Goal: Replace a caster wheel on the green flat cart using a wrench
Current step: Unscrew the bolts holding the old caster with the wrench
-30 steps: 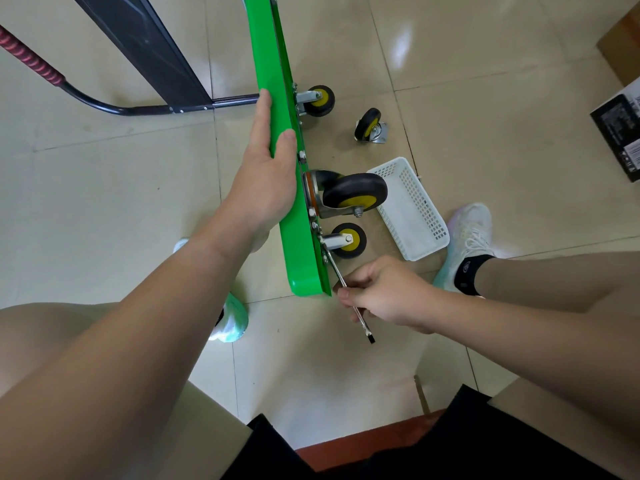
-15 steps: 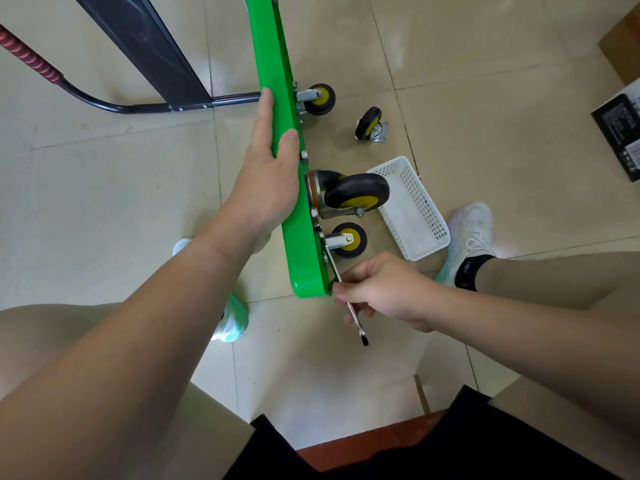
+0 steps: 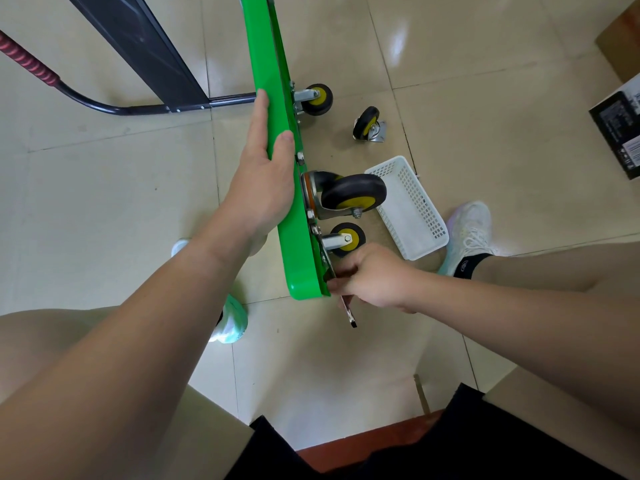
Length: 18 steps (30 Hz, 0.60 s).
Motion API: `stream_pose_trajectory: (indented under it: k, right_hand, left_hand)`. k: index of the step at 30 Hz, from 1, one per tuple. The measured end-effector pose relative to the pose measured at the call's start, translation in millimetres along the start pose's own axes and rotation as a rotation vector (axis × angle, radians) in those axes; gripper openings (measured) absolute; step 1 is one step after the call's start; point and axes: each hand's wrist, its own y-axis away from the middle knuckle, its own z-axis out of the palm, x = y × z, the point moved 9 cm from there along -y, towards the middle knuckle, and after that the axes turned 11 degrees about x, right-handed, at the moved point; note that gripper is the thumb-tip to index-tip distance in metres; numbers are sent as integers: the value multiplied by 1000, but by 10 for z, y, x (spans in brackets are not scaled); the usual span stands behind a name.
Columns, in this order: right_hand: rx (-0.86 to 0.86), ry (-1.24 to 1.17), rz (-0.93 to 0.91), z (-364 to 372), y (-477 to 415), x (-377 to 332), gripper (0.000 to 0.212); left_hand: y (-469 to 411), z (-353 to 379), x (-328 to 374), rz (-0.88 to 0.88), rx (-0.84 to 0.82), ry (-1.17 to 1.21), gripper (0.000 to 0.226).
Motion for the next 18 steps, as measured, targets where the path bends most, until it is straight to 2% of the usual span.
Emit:
stream_pose_trajectory:
  k: [4,9,12,18]
  right_hand:
    - [22,105,-42,60,-242,31,25]
    - [117,128,-61,-88,-445,9,23]
    - [115,203,-77,-183,-430,30,27]
    - [87,221,-42,-118,-233,209,19]
  left_hand:
    - [7,8,10,1,-1,-2,67]
    - [20,15,36,9,-3,-11,70]
    - [17,13,34,11,-1,-10,65]
    - [2,17,9,7,0,0,67]
